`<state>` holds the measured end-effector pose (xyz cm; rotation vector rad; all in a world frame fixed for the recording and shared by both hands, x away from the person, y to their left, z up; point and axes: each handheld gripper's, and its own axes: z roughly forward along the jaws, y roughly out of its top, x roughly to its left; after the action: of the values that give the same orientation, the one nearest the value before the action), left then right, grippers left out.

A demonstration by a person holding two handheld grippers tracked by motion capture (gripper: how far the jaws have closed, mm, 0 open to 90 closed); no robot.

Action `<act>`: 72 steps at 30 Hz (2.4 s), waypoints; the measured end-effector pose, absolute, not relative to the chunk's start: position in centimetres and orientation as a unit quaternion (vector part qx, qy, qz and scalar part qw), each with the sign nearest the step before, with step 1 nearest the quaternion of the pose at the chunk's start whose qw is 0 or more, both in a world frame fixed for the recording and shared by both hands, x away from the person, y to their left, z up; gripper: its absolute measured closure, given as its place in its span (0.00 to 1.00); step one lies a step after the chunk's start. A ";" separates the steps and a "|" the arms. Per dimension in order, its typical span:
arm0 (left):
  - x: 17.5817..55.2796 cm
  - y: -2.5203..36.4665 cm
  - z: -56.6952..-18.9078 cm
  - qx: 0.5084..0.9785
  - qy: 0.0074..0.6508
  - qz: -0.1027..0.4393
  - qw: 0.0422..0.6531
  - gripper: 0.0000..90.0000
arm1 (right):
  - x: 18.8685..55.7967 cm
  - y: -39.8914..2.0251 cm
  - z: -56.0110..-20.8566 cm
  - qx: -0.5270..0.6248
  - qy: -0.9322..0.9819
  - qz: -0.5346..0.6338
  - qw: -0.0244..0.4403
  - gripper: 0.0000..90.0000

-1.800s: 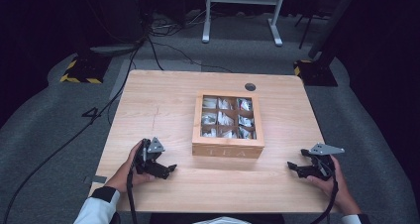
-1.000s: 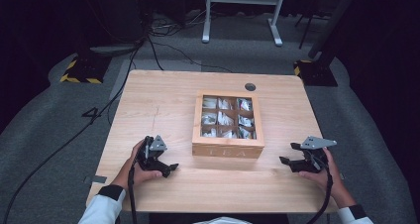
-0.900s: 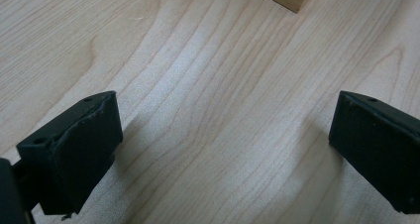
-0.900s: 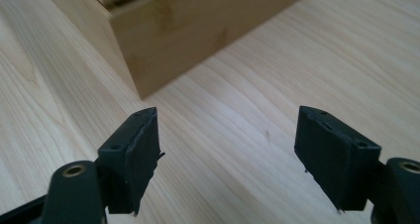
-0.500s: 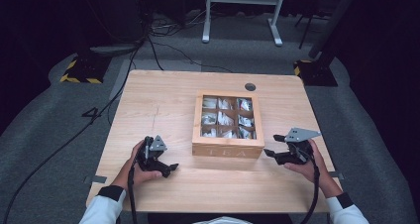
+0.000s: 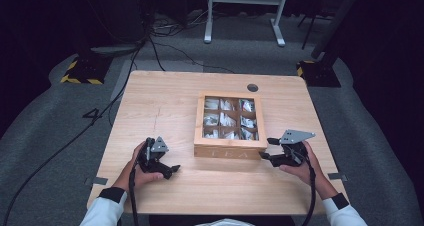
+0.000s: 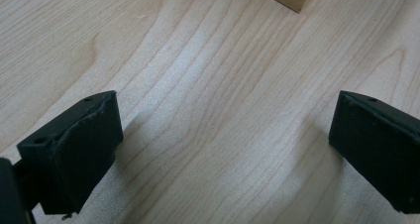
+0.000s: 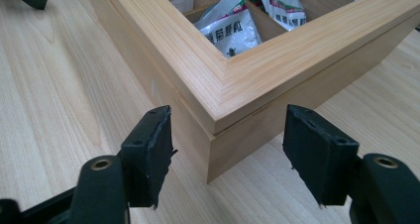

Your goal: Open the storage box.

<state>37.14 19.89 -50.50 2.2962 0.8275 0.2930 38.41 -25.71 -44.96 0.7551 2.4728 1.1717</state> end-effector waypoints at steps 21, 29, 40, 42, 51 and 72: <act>37.1 19.9 -50.5 0.880 0.317 0.112 0.335 0.01 | 38.5 -25.8 -45.1 0.273 0.845 0.434 0.153 0.49; 37.1 19.9 -50.5 0.880 0.317 0.112 0.335 0.01 | 38.4 -25.8 -45.0 0.272 0.844 0.434 0.160 0.49; 37.1 19.9 -50.5 0.880 0.317 0.112 0.335 0.01 | 38.2 -25.8 -44.7 0.267 0.839 0.442 0.171 0.49; 37.1 19.9 -50.5 0.880 0.317 0.112 0.335 0.01 | 38.2 -25.8 -44.7 0.266 0.839 0.442 0.173 0.48; 37.1 19.9 -50.5 0.879 0.320 0.112 0.335 0.01 | 38.2 -25.8 -44.3 0.269 0.831 0.453 0.177 0.47; 36.6 19.0 -49.3 0.884 0.292 0.137 0.337 0.22 | 38.3 -25.6 -42.8 0.279 0.811 0.479 0.189 0.42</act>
<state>36.64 18.98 -49.32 2.3050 0.7618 0.3564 38.31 -25.64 -42.76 0.7854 2.2793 1.3459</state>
